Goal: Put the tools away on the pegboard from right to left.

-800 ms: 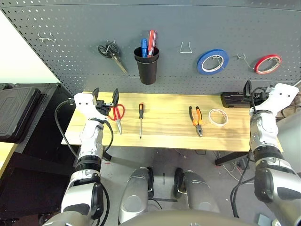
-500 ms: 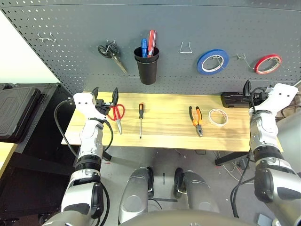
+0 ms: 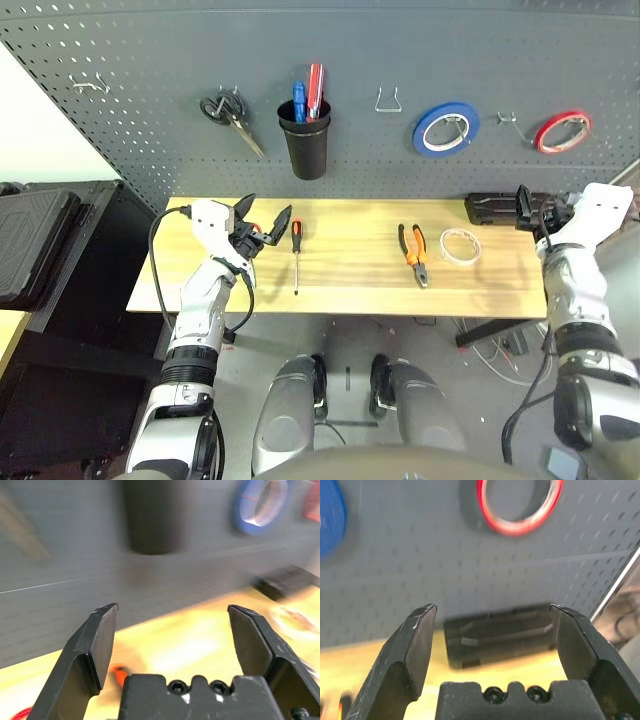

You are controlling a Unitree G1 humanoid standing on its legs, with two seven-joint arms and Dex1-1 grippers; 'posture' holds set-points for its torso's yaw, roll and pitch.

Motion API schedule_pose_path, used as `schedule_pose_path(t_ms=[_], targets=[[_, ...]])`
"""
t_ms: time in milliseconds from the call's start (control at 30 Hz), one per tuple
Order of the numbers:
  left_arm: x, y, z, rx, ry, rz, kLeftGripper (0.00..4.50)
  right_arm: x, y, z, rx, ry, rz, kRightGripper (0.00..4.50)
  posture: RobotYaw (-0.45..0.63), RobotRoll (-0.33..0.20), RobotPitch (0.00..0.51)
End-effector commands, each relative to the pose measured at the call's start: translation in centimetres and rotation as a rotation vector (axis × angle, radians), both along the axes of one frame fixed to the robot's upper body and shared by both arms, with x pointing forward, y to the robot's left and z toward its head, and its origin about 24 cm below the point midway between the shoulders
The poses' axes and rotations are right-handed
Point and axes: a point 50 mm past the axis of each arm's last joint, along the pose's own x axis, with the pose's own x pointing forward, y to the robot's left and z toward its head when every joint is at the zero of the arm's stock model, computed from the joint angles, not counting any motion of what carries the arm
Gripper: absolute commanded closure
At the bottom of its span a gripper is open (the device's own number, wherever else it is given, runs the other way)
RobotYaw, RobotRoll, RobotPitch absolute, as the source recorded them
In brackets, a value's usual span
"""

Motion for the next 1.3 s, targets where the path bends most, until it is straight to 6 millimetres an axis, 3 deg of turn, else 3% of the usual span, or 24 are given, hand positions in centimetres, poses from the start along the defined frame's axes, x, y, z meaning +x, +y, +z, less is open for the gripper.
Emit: schedule_pose_path(t_ms=[33, 333, 667, 1033, 1300], targets=[[-0.9, -1.6, -0.2, 0.077, 0.039, -0.149, 0.00, -0.3, 0.0, -0.2, -0.033, 0.094, 0.110, 0.01, 0.09, 0.000, 0.172], [-2.2, -2.6, -1.1, 0.254, 0.080, -0.343, 0.00, 0.1, -0.2, 1.5, -0.207, 0.160, 0.367, 0.01, 0.07, 0.000, 0.203], [-2.7, -2.5, -1.6, 0.329, 0.096, -0.388, 0.00, 0.5, 0.6, 0.6, -0.188, 0.393, 0.634, 0.01, 0.09, 0.000, 0.231], [-3.3, -2.1, -1.8, 0.390, 0.129, -0.413, 0.00, 1.5, 1.8, -0.5, -0.330, 0.623, 0.859, 0.01, 0.12, 0.000, 0.281], [-3.6, -2.3, -1.3, 0.393, 0.123, -0.412, 0.00, 2.1, 3.2, -1.8, -0.443, 0.766, 0.917, 0.01, 0.16, 0.000, 0.321]])
